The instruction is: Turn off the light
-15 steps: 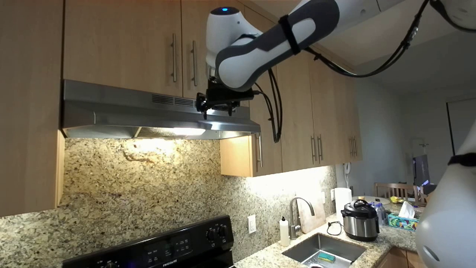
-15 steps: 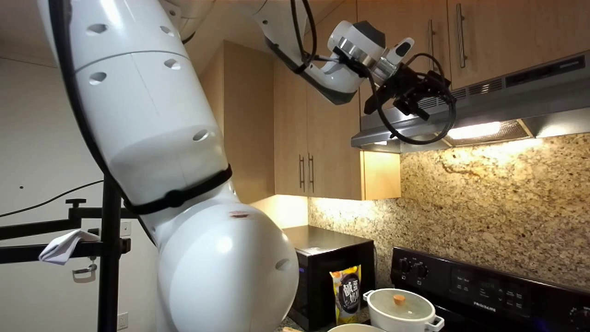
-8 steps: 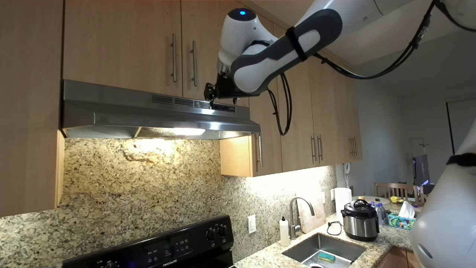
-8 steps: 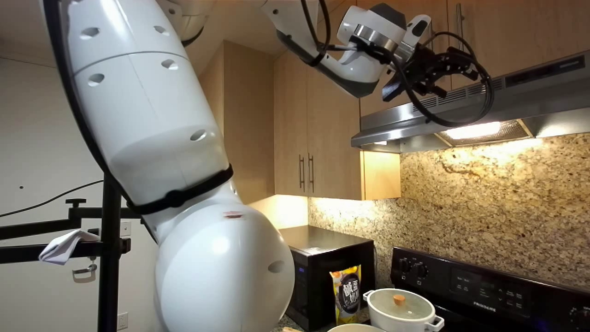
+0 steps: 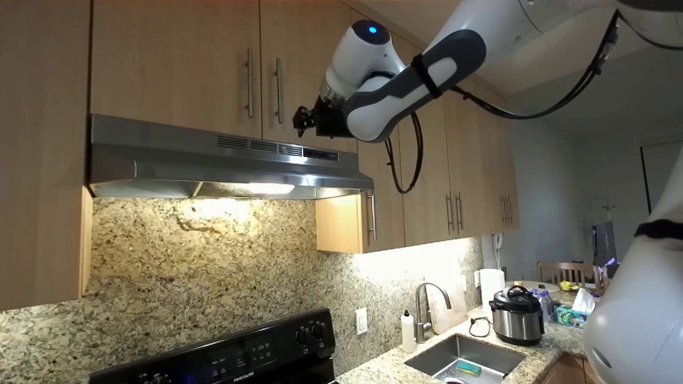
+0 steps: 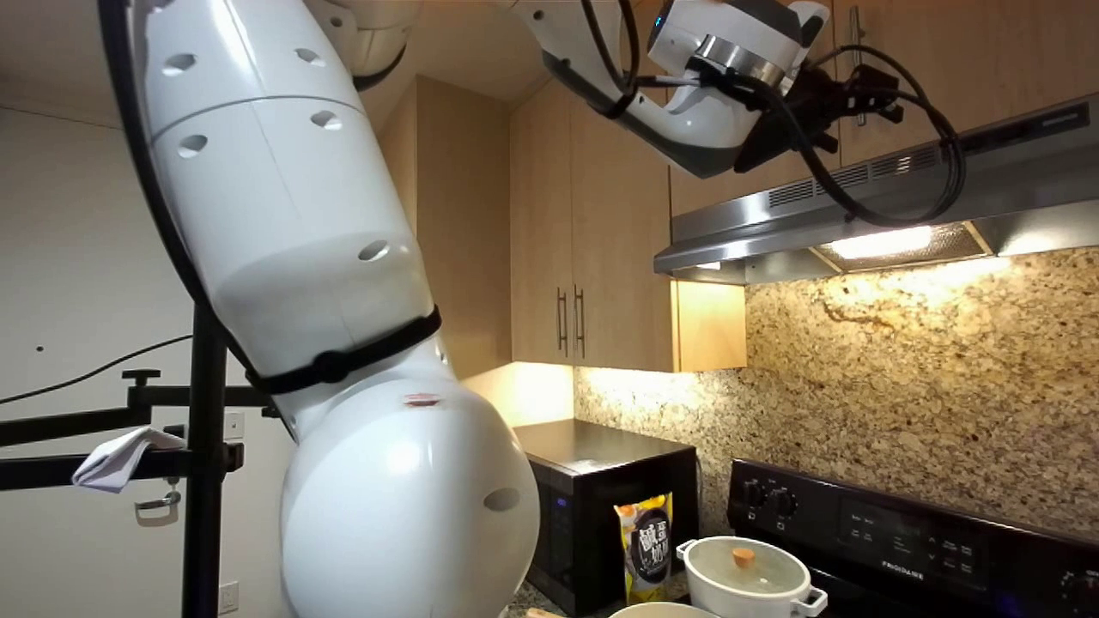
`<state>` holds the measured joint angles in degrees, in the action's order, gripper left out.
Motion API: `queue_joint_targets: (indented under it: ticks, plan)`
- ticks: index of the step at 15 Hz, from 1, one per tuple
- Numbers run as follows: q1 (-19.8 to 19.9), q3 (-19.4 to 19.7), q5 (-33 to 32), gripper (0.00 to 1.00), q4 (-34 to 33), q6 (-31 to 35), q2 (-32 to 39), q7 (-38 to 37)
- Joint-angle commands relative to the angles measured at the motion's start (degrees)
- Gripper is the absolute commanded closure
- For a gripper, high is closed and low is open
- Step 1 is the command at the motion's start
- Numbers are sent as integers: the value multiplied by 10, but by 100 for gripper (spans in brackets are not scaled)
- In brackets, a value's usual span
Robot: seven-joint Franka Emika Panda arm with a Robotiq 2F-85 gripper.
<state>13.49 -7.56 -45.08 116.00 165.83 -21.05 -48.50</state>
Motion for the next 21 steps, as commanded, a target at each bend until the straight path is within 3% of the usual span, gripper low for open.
queue_joint_targets:
  ticks: [1,17,19,21]
  plan:
    - [7,5,1,0,-24,23,26,-13]
    - [10,15,-2,0,-32,9,35,-4]
    - [-6,30,21,0,-26,20,33,17]
    - [-47,57,74,0,-9,33,23,67]
